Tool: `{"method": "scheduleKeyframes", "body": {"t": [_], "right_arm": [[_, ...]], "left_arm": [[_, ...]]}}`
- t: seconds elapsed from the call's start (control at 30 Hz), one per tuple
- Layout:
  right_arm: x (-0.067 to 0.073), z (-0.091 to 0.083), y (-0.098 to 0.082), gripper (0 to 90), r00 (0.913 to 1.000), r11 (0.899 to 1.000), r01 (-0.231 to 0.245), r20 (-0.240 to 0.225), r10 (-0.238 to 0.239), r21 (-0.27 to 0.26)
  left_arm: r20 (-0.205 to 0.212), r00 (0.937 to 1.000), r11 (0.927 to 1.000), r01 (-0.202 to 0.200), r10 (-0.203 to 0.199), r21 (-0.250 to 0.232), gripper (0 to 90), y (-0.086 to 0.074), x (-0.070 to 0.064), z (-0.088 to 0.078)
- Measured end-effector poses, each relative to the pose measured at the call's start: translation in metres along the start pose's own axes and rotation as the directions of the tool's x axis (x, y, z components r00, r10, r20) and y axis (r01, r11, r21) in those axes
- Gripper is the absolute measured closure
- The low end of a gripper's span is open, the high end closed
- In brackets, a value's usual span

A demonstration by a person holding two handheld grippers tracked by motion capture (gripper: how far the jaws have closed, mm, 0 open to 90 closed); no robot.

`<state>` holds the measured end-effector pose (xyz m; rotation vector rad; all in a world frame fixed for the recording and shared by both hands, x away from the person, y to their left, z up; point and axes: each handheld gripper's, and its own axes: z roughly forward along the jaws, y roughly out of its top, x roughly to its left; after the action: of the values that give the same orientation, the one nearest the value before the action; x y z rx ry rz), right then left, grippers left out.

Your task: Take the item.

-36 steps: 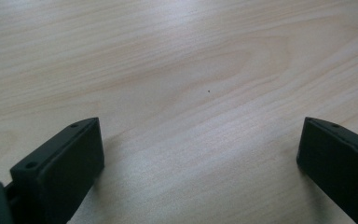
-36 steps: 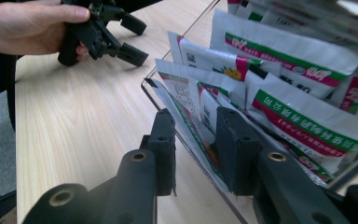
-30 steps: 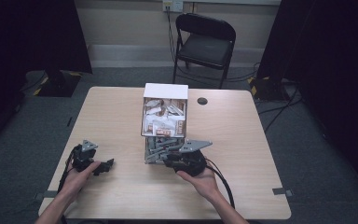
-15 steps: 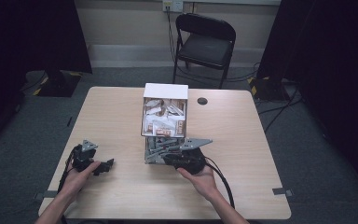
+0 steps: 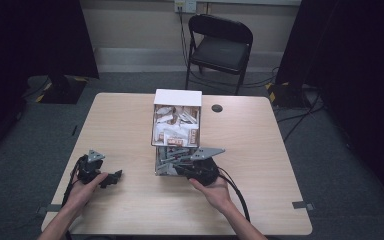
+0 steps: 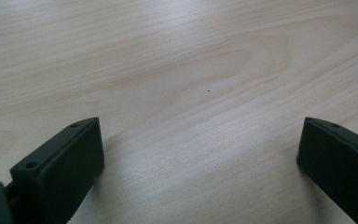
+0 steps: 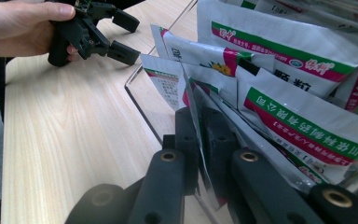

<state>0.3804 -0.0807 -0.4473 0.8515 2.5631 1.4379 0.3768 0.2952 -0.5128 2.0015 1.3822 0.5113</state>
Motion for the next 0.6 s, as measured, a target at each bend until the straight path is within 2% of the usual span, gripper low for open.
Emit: {"method": "scheduleKeyframes", "body": {"t": [0.6], "right_arm": [[0.0021, -0.005, 0.0022, 88.1, 0.9999, 1.0, 0.011, 0.005, -0.011, -0.01]], "left_arm": [[0.001, 1.0, 1.0, 0.0, 0.0, 0.001, 0.3, 0.0, 0.0001, -0.0001]]}}
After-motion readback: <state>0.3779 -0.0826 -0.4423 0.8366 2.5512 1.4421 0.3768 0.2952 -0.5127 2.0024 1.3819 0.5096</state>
